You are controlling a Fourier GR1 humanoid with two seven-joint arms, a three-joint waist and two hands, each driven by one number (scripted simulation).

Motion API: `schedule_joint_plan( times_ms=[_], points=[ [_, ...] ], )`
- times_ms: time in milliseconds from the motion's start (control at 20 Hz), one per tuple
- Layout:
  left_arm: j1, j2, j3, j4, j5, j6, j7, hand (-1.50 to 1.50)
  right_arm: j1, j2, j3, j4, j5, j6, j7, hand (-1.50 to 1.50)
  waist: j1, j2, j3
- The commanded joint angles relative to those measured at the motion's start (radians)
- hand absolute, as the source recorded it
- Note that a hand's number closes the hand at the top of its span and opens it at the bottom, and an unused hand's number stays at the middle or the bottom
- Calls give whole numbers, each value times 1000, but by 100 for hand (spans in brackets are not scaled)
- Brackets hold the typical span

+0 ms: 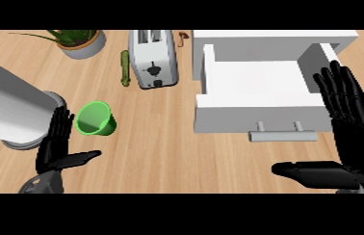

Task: Pick up the cup, place it into the drawer and close the drawer

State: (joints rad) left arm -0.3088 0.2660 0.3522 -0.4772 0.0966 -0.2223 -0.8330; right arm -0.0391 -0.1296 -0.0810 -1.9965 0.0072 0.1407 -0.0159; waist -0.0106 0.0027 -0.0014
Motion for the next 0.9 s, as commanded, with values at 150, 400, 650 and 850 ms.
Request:
schedule_joint_plan(
  times_ms=[150,400,650,850],
  points=[
    [-122,82,37,263,-8,-60,-136,-150,-62,5,-8,14,-11,-9,42,-150,-7,3,-1],
    [-111,92,13,290,-40,-72,-188,-150,-49,-10,-22,30,-2,4,21,-150,-7,4,-1],
    [-142,44,15,310,-49,-31,-223,-150,-79,-4,-11,83,0,13,-13,-150,-13,9,-3],
    [-179,55,24,320,-39,-44,-180,-150,-37,13,-6,71,8,9,-45,-150,-16,9,-2]
  ],
)
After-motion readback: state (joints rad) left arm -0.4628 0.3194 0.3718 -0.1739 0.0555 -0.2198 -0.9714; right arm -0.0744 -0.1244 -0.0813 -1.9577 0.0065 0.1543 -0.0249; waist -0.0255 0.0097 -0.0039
